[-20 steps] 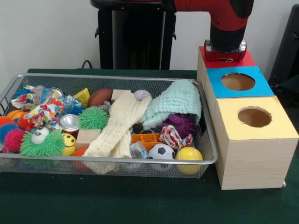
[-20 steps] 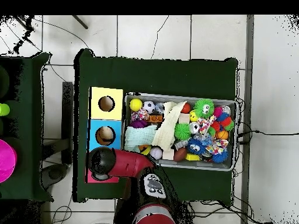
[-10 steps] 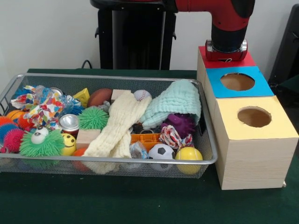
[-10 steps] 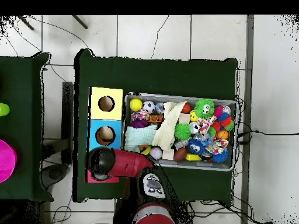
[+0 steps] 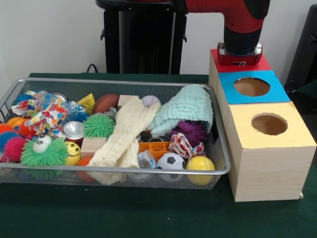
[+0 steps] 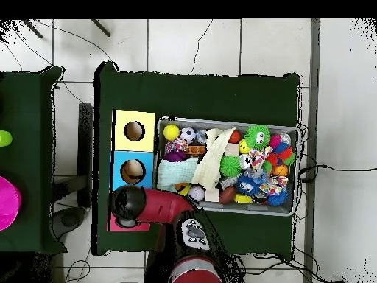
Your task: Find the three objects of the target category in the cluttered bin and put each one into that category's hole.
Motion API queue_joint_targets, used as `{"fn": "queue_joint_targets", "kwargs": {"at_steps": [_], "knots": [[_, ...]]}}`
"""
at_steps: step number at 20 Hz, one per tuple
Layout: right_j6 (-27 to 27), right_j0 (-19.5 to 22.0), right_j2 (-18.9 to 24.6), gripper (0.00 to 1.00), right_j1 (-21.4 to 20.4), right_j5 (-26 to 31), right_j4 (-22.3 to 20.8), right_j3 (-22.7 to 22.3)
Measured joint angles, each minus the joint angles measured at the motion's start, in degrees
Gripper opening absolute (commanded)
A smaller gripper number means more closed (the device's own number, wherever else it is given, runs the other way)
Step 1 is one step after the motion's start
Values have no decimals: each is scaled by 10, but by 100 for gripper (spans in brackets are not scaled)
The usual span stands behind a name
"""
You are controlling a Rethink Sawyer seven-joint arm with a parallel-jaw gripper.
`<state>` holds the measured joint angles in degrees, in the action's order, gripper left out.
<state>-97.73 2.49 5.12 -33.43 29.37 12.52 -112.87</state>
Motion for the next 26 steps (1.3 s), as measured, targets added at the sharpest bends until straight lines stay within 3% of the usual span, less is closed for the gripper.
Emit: {"fn": "queue_joint_targets", "kwargs": {"at_steps": [11,26], "knots": [[0,59,30,0,-16,53,-2,-5],[0,74,41,0,-46,64,-20,-23]]}}
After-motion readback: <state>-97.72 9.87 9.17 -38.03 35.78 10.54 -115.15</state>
